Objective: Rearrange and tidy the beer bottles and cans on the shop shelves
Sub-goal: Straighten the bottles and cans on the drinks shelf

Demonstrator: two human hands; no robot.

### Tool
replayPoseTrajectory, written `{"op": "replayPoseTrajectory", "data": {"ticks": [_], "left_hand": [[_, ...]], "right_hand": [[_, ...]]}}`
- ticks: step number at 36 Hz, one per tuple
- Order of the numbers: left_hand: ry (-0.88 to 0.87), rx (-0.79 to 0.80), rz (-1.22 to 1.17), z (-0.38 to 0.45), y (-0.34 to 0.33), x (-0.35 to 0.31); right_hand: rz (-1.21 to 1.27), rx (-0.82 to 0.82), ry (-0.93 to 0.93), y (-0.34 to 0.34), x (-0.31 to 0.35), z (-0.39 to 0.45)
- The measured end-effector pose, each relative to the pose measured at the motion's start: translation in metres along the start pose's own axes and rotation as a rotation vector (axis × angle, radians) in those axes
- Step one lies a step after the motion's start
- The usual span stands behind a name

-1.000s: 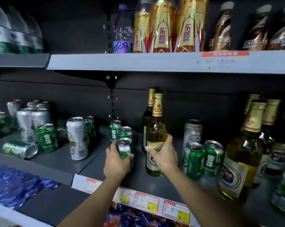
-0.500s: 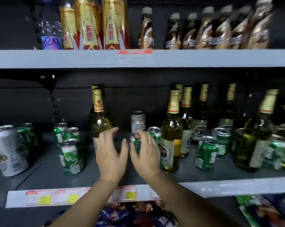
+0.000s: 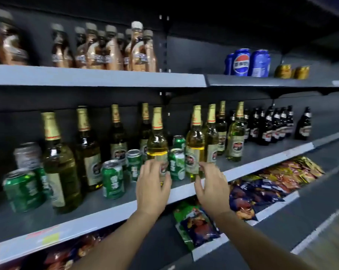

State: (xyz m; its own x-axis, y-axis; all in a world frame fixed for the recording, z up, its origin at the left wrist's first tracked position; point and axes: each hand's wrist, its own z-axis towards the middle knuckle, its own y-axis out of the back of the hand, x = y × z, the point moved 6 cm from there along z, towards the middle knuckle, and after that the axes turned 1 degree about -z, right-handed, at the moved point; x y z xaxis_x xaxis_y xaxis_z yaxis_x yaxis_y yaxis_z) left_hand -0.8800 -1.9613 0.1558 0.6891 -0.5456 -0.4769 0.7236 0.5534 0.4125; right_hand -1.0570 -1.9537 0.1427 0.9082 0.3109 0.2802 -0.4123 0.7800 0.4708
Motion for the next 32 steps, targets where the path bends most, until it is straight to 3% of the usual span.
{"op": "replayPoseTrajectory", "data": {"ticks": [6, 10, 14, 25, 29, 32], "left_hand": [[0.039, 0.134, -0.108, -0.006, -0.11, -0.085], [0.044, 0.246, -0.115, -0.004, -0.173, -0.124], [0.115, 0.26, -0.155, 0.012, -0.229, -0.146], [0.447, 0.154, -0.246, 0.089, -0.355, -0.122], [0.488, 0.102, -0.28, 0.125, -0.393, -0.107], [0.478, 0.092, -0.285, 0.141, -0.414, -0.106]], "right_hand": [[-0.209, -0.002, -0.129, 0.069, -0.129, -0.004], [-0.252, -0.033, -0.178, 0.099, -0.189, -0.006], [-0.319, -0.053, -0.188, 0.111, -0.242, 0.003], [-0.334, 0.056, -0.174, 0.071, -0.354, 0.09], [-0.352, 0.151, -0.123, 0.044, -0.385, 0.136], [-0.308, 0.213, -0.192, 0.02, -0.409, 0.162]]}}
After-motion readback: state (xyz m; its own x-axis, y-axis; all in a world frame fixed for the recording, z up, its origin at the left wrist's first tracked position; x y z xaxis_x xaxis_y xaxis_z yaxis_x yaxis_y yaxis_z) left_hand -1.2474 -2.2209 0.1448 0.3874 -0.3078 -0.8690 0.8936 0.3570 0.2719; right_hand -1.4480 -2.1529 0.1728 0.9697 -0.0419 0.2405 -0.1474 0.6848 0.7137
